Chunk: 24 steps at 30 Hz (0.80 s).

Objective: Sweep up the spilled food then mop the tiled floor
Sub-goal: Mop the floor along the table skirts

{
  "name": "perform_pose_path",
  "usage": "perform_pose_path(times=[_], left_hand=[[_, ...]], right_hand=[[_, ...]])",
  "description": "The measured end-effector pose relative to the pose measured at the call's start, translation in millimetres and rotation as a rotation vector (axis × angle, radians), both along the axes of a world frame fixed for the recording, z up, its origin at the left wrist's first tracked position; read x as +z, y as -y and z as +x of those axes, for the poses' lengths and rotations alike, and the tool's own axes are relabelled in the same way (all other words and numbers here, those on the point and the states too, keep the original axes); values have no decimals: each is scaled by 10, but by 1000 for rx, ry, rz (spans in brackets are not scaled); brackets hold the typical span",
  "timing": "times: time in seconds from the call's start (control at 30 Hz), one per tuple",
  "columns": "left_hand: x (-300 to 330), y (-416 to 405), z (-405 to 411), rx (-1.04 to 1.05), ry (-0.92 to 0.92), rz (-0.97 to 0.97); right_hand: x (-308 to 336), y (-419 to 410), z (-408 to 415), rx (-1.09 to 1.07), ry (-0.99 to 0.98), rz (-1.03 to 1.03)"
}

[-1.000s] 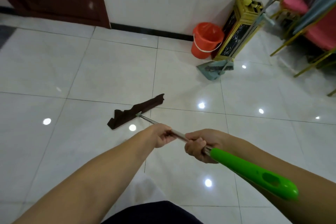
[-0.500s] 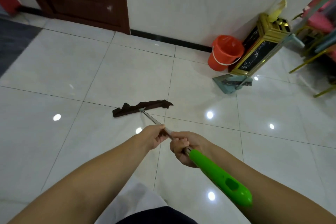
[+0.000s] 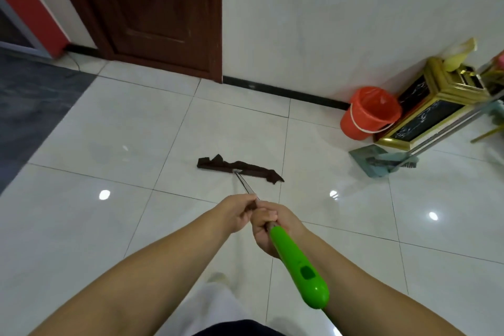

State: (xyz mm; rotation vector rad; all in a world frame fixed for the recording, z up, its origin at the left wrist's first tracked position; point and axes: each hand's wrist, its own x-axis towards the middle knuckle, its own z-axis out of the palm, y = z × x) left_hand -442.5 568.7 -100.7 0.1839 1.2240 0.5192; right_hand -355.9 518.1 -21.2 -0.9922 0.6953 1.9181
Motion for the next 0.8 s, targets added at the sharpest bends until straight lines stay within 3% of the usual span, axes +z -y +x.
perform_pose_path(times=[0.53,0.8], left_hand=[[-146,-1916,550,48,86,-18],[-147,-3116,1232,-45,-31,-53]], right_hand=[[-175,-1869,694,20,-57,40],[-171,-2985,1504,-11,-140,4]])
